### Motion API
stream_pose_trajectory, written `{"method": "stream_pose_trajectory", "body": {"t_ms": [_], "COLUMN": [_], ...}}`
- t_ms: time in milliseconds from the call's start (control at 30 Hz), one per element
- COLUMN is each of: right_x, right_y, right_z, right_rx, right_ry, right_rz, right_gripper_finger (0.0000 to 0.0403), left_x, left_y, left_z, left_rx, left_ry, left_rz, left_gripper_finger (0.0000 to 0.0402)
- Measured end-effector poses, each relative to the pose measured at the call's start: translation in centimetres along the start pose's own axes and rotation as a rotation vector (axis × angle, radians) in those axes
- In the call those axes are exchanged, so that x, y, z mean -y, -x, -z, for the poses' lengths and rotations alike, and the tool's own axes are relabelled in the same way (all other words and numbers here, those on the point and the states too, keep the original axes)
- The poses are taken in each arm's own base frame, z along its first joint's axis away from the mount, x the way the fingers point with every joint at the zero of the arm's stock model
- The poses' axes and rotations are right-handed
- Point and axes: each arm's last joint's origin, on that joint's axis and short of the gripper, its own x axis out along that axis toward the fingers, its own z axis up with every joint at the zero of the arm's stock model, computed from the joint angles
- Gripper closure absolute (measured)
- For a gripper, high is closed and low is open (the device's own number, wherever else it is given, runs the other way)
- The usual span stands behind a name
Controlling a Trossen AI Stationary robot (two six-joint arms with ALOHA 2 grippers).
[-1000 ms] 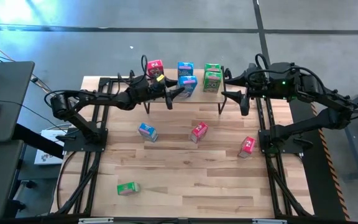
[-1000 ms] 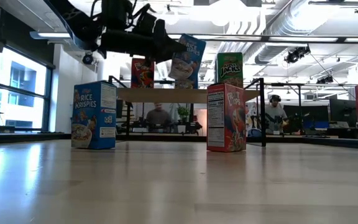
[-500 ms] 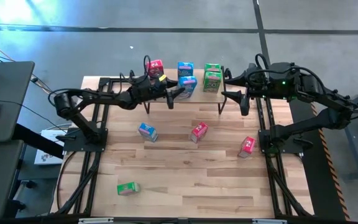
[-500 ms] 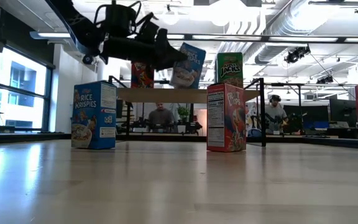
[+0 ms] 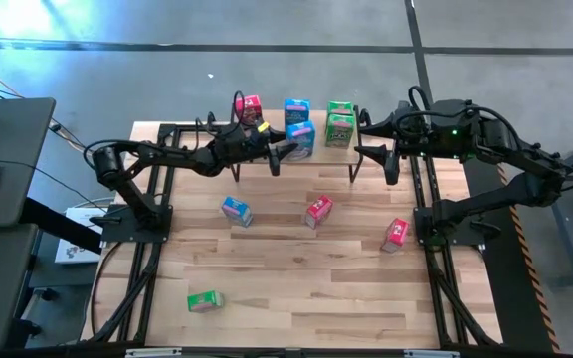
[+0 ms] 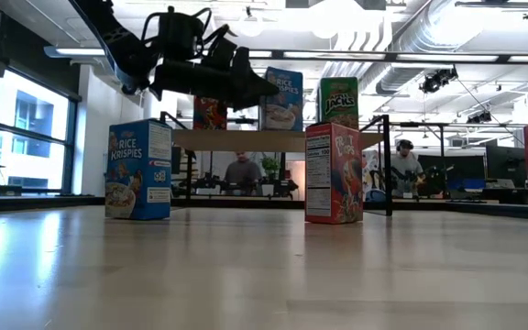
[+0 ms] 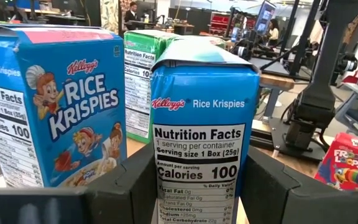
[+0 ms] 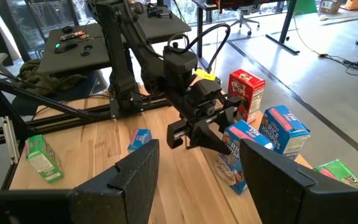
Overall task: Stack cereal on shelf
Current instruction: Put the right blue cereal box on the shelf aligned with the other blue cereal box
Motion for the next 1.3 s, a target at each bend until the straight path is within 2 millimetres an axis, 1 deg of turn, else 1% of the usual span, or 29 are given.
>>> {"method": "stream_pose_trajectory", "body": {"t_ms": [367,700,967,1133,1300], "right_x": [0.0,0.0,0.0,0.0,0.0], "right_y": [0.0,0.0,0.0,0.0,0.0], "right_z": [0.0,0.0,0.0,0.0,0.0], "right_rx": [0.000,-0.001,0.000,0.000,0.000], "right_ry": [0.000,0.000,0.000,0.000,0.000], "right_rz": [0.000,0.000,0.000,0.000,0.000], "right_gripper_finger": [0.0187,0.0187,0.0187,0.0187,0.0187], "left_x": [-0.2,0.0,0.3,0.5,1.4], "left_y": [0.1,1.5,2.3,3.3,4.8], "left_z": [0.0,-1.9,-3.3,-4.8,-7.2], "left_rx": [-0.004,-0.036,-0.008,0.028,0.126], "left_ry": [0.001,-0.022,-0.053,-0.081,-0.154], "left_rz": [-0.018,-0.050,-0.050,-0.082,-0.091], "left_gripper_finger": [0.0189,0.0185,0.0185,0.0185,0.0185]}}
